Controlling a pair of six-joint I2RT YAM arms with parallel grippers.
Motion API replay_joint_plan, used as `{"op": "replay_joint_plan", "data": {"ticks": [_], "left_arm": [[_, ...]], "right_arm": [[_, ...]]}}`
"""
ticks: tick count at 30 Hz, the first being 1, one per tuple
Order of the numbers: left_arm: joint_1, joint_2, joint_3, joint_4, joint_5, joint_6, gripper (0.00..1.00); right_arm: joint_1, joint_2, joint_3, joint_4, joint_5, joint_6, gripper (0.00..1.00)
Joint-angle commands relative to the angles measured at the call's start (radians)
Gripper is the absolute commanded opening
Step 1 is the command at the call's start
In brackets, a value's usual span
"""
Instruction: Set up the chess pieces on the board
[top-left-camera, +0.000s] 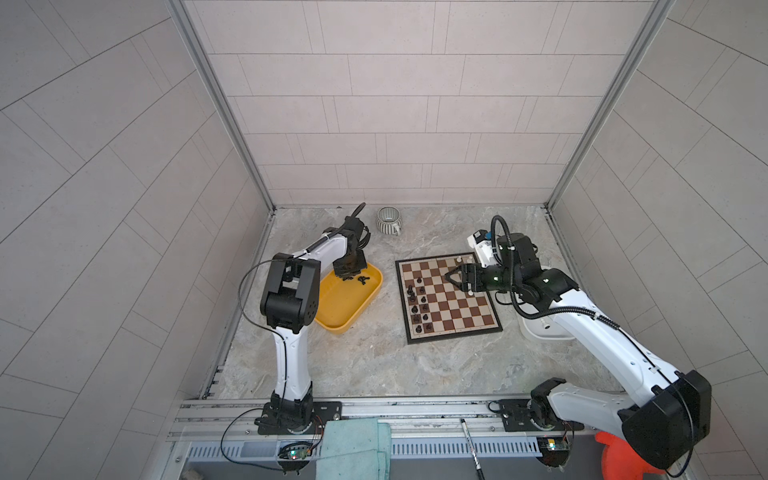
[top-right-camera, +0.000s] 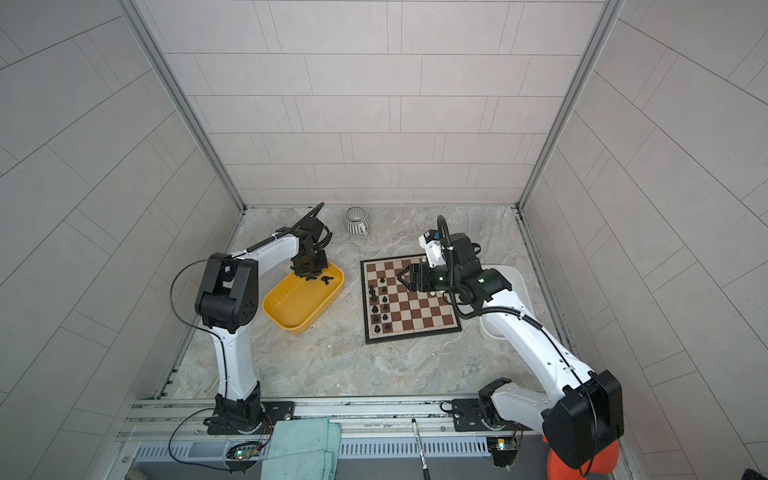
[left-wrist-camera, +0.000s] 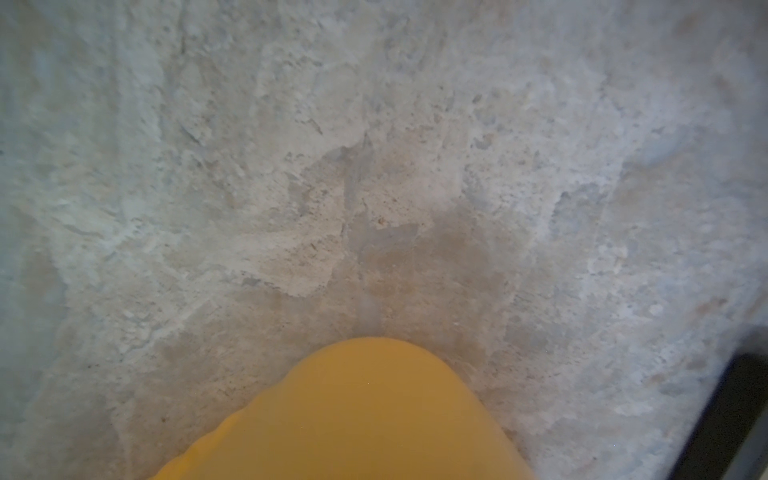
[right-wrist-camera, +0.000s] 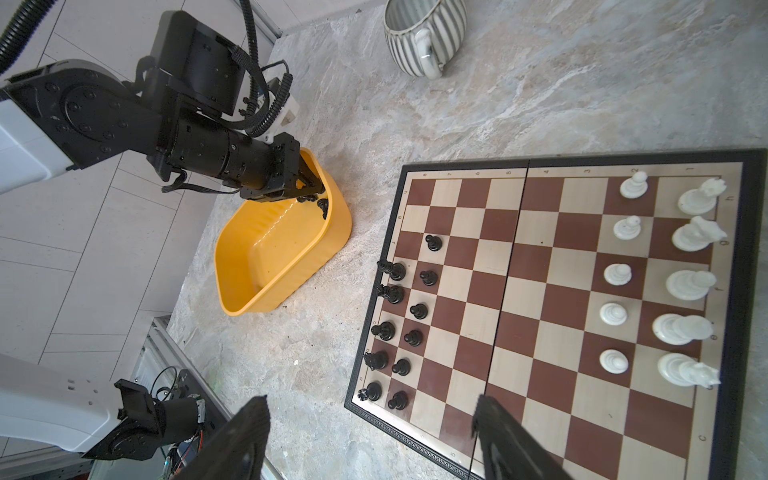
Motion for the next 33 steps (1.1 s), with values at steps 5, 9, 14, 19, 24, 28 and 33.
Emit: {"op": "replay_joint_plan", "data": {"ticks": [5,9,14,19,24,28,33], "left_arm": [[-0.018,-0.156,0.014,-0.09,0.006,0.031,0.07],[-0.055,-0.268,0.014,-0.163,0.075,0.081,0.07],[-0.185,-0.257,0.148,-0.236,0.141,0.144,0.07],[-0.299,-0.083,0.373,-0.282,0.164,0.167,0.07],[-0.359,0.138,0.625,-0.376,0.159,0.195,0.07],[-0.386,0.247,0.728,-0.393,0.115,0.19,0.07],[-0.387,0.339,0.79,-0.401,0.081,0.179,0.07]], "right_arm": [[-0.003,-0.036,0.014,-0.011,0.032,0.012,0.78],[-0.004,-0.066,0.03,-0.038,0.071,0.018,0.78],[-0.017,-0.106,0.02,-0.073,0.148,0.052,0.79],[-0.029,-0.155,0.009,-0.125,0.228,0.06,0.82],[-0.033,-0.187,0.011,-0.173,0.241,0.043,0.86],[-0.033,-0.201,0.006,-0.189,0.246,0.041,0.89],[-0.033,-0.202,-0.002,-0.19,0.231,0.033,0.93]]}}
